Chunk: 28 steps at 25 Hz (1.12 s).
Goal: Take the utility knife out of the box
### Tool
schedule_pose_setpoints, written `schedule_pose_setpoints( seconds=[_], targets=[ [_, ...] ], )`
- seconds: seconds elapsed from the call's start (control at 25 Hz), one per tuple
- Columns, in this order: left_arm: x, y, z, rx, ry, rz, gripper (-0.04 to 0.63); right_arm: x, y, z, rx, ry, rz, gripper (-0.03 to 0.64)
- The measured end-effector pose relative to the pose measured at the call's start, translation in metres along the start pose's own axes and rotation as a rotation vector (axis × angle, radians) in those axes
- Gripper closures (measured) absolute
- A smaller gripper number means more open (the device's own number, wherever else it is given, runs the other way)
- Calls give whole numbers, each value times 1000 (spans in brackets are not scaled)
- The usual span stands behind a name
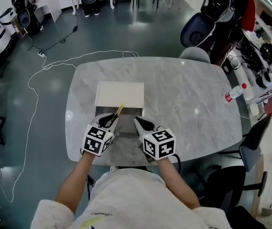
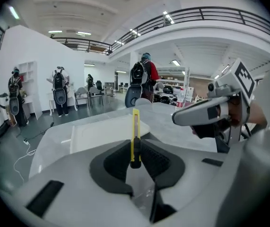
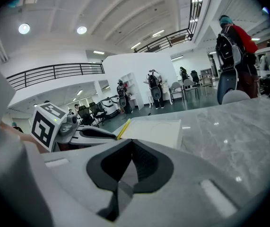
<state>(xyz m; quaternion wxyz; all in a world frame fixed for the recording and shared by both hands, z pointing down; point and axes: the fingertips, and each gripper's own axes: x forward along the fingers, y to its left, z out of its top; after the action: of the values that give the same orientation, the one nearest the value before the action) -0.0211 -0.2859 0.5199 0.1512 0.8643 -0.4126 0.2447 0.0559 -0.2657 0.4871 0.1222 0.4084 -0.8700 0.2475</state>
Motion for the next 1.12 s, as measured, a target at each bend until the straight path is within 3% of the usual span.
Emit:
schedule_pose_setpoints(
  seconds=[0.28,0.56,1.12],
  targets=[
    [-18,3,14,-98,-115,35,534,-1,4,6,-7,-28,3,612],
    [-29,4,19,-164,-192,85,534,-5,9,8,-84,-46,19,612],
    [-26,3,14,-178,-192,87,534,-5,5,7,-76,-57,15,612]
  ],
)
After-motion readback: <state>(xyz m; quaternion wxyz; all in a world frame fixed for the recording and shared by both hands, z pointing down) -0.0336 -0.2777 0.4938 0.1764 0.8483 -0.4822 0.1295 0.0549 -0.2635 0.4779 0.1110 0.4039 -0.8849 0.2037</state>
